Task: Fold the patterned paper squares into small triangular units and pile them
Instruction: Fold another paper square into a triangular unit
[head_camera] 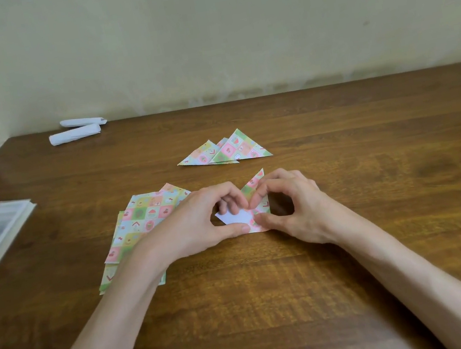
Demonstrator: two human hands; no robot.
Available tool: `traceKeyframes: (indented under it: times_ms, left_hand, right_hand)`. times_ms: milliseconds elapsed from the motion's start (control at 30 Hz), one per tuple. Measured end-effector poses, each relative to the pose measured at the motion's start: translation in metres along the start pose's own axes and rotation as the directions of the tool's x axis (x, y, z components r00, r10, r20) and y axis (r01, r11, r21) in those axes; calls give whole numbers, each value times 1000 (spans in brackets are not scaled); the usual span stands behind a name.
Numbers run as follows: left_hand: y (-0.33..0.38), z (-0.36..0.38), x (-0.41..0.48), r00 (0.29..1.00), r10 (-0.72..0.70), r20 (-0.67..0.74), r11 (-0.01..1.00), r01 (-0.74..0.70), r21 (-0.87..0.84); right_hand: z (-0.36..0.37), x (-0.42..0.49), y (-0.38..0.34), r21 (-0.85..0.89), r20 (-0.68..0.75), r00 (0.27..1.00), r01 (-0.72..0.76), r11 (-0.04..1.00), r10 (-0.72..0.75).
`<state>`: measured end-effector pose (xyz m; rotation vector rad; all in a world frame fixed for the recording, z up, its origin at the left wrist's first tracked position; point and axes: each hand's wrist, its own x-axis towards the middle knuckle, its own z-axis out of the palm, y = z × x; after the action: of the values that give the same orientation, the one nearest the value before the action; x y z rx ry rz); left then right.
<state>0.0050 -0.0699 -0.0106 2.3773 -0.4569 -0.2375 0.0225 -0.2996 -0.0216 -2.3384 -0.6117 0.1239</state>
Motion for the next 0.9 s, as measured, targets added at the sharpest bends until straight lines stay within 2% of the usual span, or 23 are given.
traceKeyframes:
  times_ms: [333,500,667,900]
  left_hand:
    - [-2,2,2,1000,-13,-4,1000,13,12]
    - [-2,0,3,1000,-14,14,1000,14,3]
    - [-1,-5,2,999,-10,51,999,12,-43]
    - [-4,-6,4,997,-10,80,999,13,-41]
  right_hand:
    - [2,-3,1,-25,-31,999,7,1000,-8]
    - [-1,-3,-2,-54,38,999,10,999,-8]
    - [-2,4,-11,-120,105,993,-40,992,53]
    - [5,3,-11,-94,34,998,-53,994,57]
